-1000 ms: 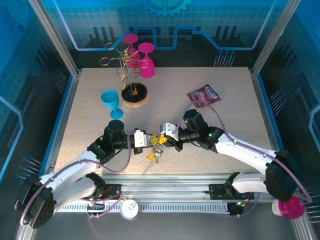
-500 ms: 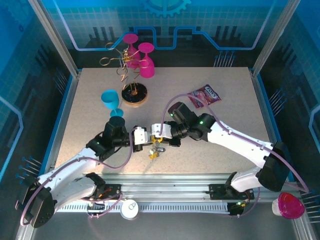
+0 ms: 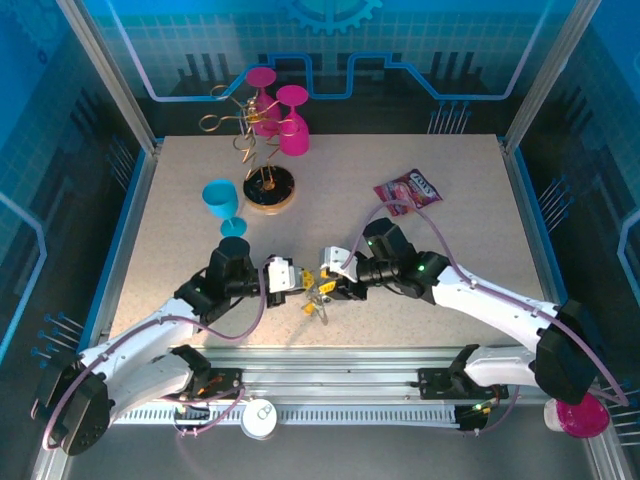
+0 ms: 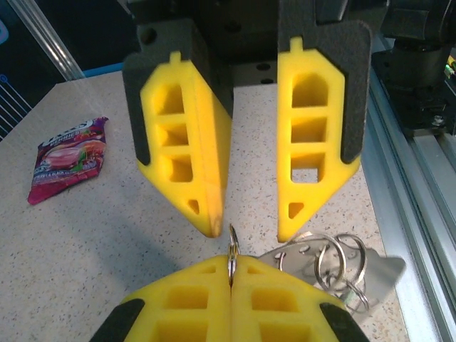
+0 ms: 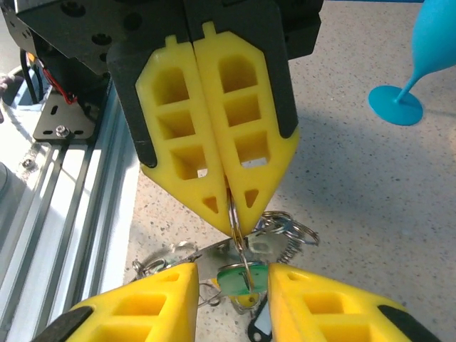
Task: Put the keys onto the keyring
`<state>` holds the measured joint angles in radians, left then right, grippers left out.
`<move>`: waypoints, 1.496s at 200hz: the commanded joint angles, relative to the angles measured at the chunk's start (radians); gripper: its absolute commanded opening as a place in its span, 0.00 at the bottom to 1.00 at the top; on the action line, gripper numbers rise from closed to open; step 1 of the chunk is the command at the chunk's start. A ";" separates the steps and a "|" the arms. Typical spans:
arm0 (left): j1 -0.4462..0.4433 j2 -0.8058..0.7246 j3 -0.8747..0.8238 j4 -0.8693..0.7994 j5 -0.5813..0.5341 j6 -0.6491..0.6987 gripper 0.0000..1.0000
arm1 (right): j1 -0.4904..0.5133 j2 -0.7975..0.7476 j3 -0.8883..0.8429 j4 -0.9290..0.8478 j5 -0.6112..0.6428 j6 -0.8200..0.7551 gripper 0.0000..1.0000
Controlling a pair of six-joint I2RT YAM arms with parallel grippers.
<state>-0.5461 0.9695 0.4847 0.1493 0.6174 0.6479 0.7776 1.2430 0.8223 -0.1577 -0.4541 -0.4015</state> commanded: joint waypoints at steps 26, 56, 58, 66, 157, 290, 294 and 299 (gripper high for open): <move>0.011 -0.014 -0.018 0.121 0.083 -0.048 0.00 | -0.007 0.004 -0.017 0.154 -0.054 0.049 0.29; 0.015 -0.015 -0.021 0.129 0.106 -0.057 0.00 | -0.007 0.010 -0.019 0.165 -0.056 0.049 0.20; 0.015 -0.015 -0.021 0.129 0.106 -0.059 0.00 | -0.007 0.011 -0.020 0.165 -0.057 0.050 0.19; 0.017 -0.015 -0.023 0.135 0.109 -0.064 0.00 | -0.007 0.013 -0.023 0.168 -0.060 0.049 0.16; 0.028 -0.011 0.035 -0.013 0.031 0.002 0.20 | 0.025 0.055 0.159 -0.159 -0.026 -0.136 0.00; 0.028 -0.035 0.024 -0.009 0.056 0.054 0.00 | -0.044 -0.006 0.098 0.003 -0.132 0.025 0.35; 0.028 -0.038 0.016 0.006 0.062 0.051 0.00 | -0.053 -0.012 0.080 0.022 -0.139 0.035 0.37; 0.028 -0.042 0.008 0.024 0.068 0.048 0.00 | -0.059 -0.016 0.064 0.042 -0.141 0.046 0.38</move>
<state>-0.5190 0.9600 0.5323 0.0525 0.6338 0.7082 0.7692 1.2755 0.9760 -0.3141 -0.4789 -0.4736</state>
